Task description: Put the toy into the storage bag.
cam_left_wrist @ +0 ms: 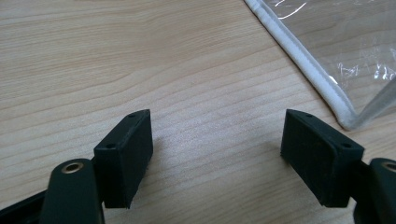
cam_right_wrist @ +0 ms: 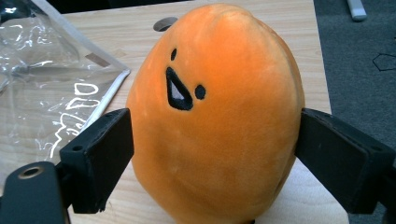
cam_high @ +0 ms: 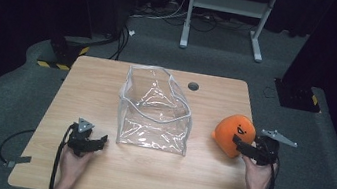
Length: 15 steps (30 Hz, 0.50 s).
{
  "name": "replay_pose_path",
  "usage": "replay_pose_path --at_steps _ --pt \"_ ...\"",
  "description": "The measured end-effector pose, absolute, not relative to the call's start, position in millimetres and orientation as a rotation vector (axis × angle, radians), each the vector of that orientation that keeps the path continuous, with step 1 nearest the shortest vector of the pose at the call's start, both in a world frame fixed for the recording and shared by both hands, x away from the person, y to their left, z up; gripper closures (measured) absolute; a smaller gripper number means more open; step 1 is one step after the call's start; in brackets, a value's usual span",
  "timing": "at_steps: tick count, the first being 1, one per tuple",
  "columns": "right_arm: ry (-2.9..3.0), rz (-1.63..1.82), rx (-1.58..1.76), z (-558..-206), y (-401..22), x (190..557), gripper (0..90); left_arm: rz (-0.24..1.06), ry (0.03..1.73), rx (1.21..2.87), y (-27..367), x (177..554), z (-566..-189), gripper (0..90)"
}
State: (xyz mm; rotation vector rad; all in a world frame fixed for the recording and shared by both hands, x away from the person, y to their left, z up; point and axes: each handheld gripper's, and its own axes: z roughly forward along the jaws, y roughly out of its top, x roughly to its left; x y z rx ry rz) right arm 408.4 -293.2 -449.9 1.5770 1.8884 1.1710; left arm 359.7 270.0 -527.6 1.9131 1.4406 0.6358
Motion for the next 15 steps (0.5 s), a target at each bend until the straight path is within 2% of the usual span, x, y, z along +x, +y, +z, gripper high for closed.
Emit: replay_pose_path --at_steps 15 --pt "1.855 1.135 1.602 -451.1 -297.3 416.1 11.2 0.635 1.441 1.903 269.0 359.1 -527.9 25.2"
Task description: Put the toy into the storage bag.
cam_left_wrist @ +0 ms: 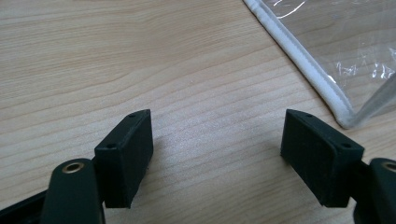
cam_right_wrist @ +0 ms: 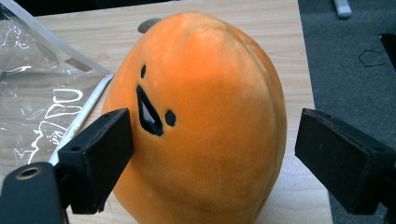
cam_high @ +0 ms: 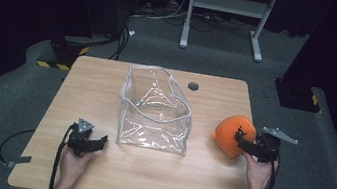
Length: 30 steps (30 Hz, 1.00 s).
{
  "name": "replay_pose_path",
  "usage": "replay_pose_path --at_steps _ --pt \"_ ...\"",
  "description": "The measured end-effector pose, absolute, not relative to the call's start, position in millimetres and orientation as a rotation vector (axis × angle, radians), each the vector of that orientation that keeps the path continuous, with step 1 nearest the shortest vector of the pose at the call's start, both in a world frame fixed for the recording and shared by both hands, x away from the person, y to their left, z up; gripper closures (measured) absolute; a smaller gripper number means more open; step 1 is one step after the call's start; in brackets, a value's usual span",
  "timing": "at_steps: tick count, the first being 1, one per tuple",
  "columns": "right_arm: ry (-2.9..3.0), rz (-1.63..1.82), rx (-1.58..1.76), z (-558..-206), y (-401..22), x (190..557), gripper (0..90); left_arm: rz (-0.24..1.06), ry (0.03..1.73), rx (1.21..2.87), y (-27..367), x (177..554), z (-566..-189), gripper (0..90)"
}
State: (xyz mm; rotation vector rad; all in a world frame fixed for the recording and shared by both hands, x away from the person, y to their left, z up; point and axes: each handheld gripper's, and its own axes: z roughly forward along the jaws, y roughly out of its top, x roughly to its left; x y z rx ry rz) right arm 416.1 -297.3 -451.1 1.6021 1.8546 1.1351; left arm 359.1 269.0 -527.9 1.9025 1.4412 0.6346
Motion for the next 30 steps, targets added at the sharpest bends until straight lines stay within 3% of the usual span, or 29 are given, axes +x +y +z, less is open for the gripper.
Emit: replay_pose_path --at_steps 11,15,19,20,22,23,24,28,30 --pt "1.882 1.133 1.585 -440 -288 432 10.6 0.634 1.44 1.903 269 359 -528 25.2" --pt "1.906 1.097 1.571 -439 -281 437 14.4 0.633 1.437 1.905 269 359 -528 25.3" --pt "1.938 1.084 1.559 -440 -276 440 21.3 0.633 1.437 1.905 269 359 -528 25.3" --pt "1.975 1.06 1.536 -440 -272 439 27.8 0.633 1.437 1.905 269 359 -528 25.2" --pt "2.0 1.042 1.516 -440 -269 439 31.1 0.633 1.437 1.905 269 359 -528 25.3" --pt "2.034 1.001 1.475 -439 -265 437 40.0 0.632 1.437 1.905 269 359 -528 25.2" --pt "2.034 1.001 1.475 -439 -265 437 40.0 0.631 1.437 1.905 269 359 -528 25.2" --pt "2.056 0.957 1.431 -438 -259 434 55.8 0.632 1.435 1.906 269 359 -528 25.1" --pt "2.068 0.957 1.423 -436 -258 434 59.5 0.631 1.434 1.907 269 359 -528 25.1"
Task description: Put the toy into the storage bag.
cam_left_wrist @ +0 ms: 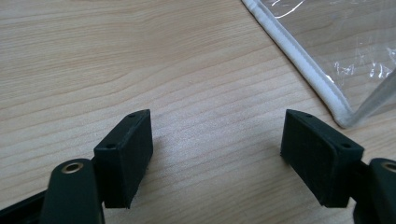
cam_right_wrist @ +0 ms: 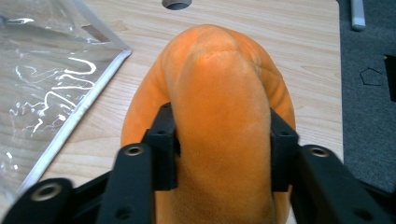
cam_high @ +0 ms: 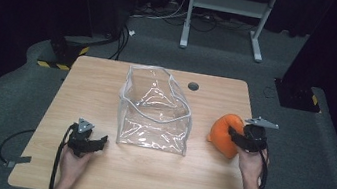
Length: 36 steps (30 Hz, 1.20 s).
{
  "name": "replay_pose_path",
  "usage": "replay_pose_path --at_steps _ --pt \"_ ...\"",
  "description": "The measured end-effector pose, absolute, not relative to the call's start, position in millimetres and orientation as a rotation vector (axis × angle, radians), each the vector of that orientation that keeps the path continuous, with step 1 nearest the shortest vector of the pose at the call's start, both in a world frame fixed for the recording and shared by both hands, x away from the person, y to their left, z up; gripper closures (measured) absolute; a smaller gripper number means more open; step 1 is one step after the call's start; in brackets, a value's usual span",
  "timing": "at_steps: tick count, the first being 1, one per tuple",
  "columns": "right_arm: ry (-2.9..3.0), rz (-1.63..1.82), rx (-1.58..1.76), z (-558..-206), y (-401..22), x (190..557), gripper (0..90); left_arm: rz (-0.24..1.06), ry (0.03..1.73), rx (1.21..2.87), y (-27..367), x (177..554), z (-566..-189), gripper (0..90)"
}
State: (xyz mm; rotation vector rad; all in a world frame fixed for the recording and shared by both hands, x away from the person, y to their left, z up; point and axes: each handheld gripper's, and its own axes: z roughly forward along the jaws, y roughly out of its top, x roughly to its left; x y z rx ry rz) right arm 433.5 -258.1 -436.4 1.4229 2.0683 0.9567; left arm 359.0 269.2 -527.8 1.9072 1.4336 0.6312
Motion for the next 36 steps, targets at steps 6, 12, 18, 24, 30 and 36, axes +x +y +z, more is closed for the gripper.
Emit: replay_pose_path --at_steps 6,12,18,24,30,36 --pt "2.102 0.949 1.383 -431 -255 434 64.7 0.631 1.434 1.907 269 359 -528 25.1" --pt "2.102 1.072 1.388 -426 -260 430 65.1 0.632 1.434 1.908 269 359 -528 25.1" --pt "2.117 1.099 1.362 -419 -259 424 65.0 0.632 1.434 1.907 269 359 -528 25.1" --pt "2.119 1.138 1.343 -412 -257 418 65.1 0.633 1.435 1.906 269 359 -528 25.2" --pt "2.125 1.149 1.348 -402 -257 413 65.1 0.633 1.436 1.905 269 359 -528 25.4" --pt "2.162 1.166 1.306 -395 -252 405 64.9 0.632 1.436 1.905 269 359 -528 25.4"
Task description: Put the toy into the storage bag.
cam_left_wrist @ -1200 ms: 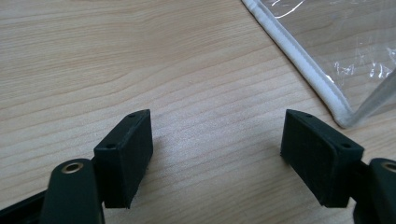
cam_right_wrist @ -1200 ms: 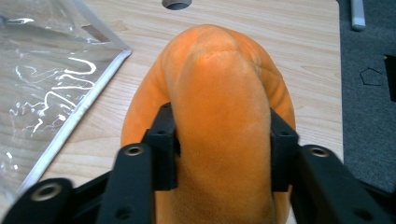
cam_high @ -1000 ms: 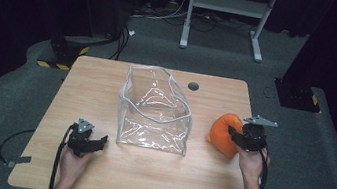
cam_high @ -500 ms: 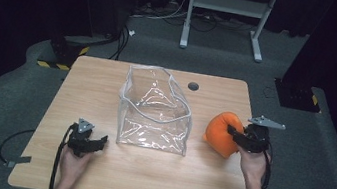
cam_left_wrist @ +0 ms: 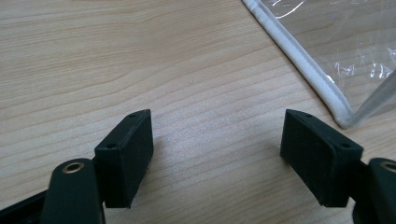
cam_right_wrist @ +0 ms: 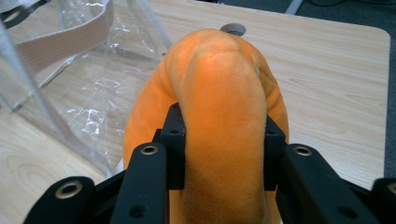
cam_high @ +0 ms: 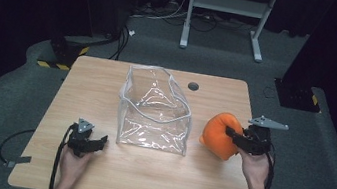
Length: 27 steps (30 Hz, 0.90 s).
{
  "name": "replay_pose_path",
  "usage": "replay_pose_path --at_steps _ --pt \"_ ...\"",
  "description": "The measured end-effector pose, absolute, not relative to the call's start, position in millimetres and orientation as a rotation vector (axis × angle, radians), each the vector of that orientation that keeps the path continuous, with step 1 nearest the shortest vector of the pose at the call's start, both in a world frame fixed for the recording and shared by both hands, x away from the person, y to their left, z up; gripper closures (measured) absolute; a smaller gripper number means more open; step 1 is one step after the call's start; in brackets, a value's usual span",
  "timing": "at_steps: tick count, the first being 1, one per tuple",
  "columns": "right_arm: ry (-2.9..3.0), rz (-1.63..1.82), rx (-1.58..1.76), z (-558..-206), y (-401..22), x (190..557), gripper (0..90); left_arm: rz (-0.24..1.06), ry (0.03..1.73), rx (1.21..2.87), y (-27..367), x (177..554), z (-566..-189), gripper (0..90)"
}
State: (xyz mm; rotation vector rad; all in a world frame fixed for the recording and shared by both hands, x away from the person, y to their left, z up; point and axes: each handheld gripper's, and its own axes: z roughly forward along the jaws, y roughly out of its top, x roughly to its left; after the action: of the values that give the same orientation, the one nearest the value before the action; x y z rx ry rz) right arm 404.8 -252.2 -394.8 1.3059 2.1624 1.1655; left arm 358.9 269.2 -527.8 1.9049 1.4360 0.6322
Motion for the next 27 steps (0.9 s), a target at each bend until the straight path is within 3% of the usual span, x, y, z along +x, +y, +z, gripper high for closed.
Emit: replay_pose_path --at_steps 27 --pt "2.163 1.248 1.172 -343 -236 391 64.9 0.633 1.437 1.903 269 359 -528 25.8"
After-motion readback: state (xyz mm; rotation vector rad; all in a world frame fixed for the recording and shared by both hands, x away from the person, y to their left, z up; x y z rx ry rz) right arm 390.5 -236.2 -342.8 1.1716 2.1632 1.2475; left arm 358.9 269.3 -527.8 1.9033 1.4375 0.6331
